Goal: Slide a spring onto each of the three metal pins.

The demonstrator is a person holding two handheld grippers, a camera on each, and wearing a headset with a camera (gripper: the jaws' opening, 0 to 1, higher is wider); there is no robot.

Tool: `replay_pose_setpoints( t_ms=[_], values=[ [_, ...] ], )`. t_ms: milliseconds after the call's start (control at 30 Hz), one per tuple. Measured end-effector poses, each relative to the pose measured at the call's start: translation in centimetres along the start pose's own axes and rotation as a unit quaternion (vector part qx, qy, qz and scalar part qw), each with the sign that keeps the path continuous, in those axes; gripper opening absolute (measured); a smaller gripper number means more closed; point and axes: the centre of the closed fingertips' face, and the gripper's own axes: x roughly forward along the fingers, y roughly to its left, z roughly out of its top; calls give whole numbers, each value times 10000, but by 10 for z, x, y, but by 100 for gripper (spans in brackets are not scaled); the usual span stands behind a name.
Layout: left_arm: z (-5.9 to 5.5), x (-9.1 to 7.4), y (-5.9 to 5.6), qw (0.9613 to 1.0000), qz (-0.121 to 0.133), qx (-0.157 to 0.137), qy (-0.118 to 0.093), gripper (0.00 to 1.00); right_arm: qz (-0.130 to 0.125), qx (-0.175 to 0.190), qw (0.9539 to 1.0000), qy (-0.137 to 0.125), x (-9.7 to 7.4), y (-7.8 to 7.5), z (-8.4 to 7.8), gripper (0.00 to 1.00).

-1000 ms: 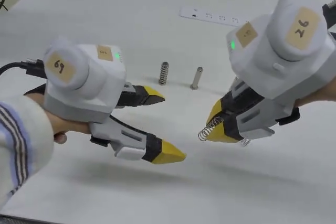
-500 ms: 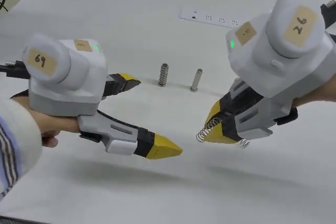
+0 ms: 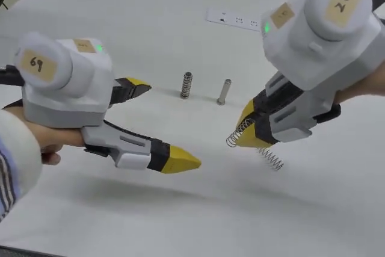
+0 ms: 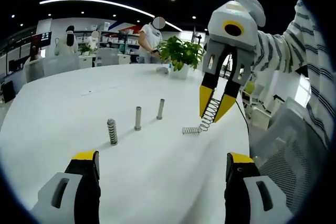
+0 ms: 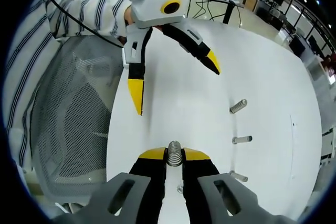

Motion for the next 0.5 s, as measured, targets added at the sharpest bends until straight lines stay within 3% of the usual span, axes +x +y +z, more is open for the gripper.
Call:
replay_pose_setpoints(
  t_ms=[200, 333, 500],
  values=[
    [-2, 2, 0, 10000, -9, 4, 60, 98, -236, -60, 9996, 106, -11, -26, 7, 8],
    [-2, 1, 3, 10000, 52, -15, 62, 98, -385, -101, 9990, 205, -12, -53, 6, 8],
    [-3, 2, 5, 9999, 134, 2, 67, 98, -454, -193, 9983, 325, -12, -69, 6, 8]
  ],
)
